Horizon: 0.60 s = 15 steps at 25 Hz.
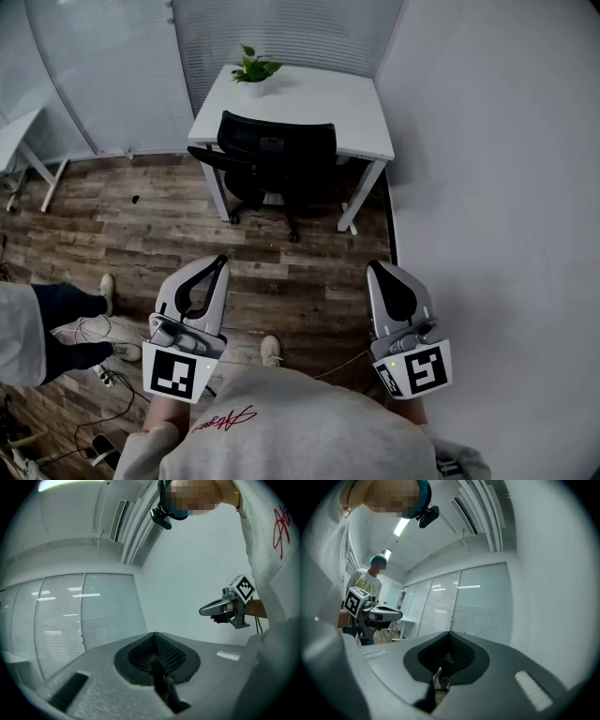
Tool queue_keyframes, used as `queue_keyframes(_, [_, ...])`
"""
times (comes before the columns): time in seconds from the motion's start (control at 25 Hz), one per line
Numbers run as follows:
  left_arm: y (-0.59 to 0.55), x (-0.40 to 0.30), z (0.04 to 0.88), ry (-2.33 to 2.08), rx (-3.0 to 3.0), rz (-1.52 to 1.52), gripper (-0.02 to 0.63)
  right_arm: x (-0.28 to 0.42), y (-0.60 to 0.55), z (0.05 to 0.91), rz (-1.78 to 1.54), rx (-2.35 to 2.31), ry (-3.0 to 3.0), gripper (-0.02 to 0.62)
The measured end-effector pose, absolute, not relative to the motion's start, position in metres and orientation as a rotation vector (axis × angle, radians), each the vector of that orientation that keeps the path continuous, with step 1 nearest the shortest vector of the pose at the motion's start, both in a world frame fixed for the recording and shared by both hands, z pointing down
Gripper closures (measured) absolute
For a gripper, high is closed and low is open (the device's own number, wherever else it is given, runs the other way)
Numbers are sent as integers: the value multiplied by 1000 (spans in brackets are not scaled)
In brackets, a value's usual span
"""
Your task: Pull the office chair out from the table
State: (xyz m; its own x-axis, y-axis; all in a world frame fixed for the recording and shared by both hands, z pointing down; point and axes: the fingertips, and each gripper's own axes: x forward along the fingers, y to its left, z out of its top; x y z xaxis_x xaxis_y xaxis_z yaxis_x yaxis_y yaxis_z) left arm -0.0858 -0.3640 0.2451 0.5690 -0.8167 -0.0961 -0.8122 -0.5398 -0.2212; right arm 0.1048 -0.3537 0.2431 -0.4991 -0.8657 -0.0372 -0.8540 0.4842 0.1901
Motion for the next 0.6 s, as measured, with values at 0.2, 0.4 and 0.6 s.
queue_keyframes(0.2, [-402,-98,253,1367,-2563,-37,611,96,-388,247,-276,1547,-2640,592])
queue_keyframes(0.4, [-432,-111,258,1382,-2570,-43,611,85,-416,252,-264,1543,-2638,592])
queue_keyframes(0.6, [-448,-113,256,1355,-2570,-40,611,77,-429,249,-272,1553,-2642,592])
